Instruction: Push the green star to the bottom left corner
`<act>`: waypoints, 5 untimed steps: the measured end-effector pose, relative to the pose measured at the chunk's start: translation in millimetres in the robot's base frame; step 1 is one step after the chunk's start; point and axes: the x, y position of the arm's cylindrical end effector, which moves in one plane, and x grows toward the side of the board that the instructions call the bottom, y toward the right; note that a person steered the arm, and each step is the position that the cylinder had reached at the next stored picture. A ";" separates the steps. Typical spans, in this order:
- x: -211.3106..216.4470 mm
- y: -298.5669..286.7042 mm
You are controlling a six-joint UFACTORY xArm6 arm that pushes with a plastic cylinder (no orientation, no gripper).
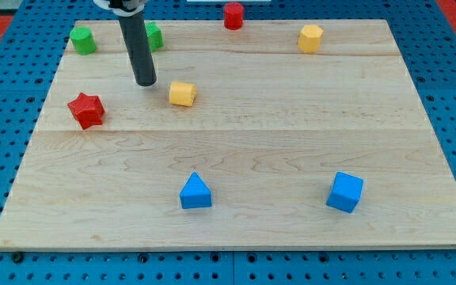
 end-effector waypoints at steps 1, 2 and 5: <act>-3.7 0.0; -8.0 0.0; -66.2 3.6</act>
